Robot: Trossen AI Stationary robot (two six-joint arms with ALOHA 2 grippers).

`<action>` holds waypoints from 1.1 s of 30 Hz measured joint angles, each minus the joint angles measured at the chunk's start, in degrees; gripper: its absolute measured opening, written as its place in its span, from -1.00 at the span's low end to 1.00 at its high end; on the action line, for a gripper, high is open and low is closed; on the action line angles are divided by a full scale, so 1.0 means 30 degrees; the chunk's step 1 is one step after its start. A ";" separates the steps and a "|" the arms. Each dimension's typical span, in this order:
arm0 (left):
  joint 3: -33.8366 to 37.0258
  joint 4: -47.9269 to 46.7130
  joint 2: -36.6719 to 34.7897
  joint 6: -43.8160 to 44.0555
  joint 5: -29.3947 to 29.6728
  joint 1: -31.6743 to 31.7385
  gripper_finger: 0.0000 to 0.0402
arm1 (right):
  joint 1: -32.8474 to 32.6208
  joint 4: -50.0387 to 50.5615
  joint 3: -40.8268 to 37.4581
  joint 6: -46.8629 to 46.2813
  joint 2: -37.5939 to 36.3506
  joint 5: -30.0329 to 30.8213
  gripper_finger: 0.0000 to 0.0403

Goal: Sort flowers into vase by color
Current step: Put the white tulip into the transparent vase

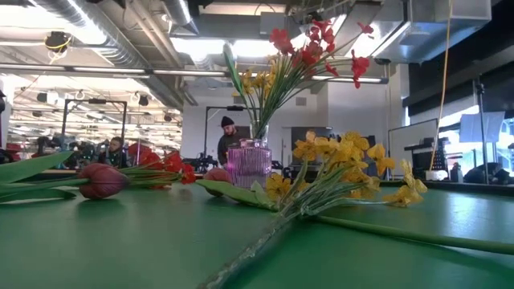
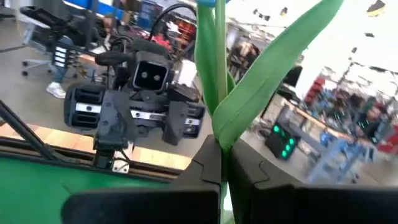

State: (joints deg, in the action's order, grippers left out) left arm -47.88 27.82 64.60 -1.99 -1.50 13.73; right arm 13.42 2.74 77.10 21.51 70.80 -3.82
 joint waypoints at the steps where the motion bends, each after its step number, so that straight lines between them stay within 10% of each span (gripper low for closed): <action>1: 0.0000 0.0273 0.0000 -0.0037 0.0007 0.0091 0.03 | 0.0192 -0.0586 0.0000 0.0087 0.0350 -0.0373 -0.99; 33: -0.3802 0.0201 0.4374 -0.3028 0.0743 0.0277 0.03 | 0.0537 -0.4791 0.0000 -0.2686 0.3871 -0.3431 -0.99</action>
State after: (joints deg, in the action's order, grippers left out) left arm -59.28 28.43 77.72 -11.07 0.73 14.56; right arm 15.03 -11.63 77.10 13.45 82.41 -14.11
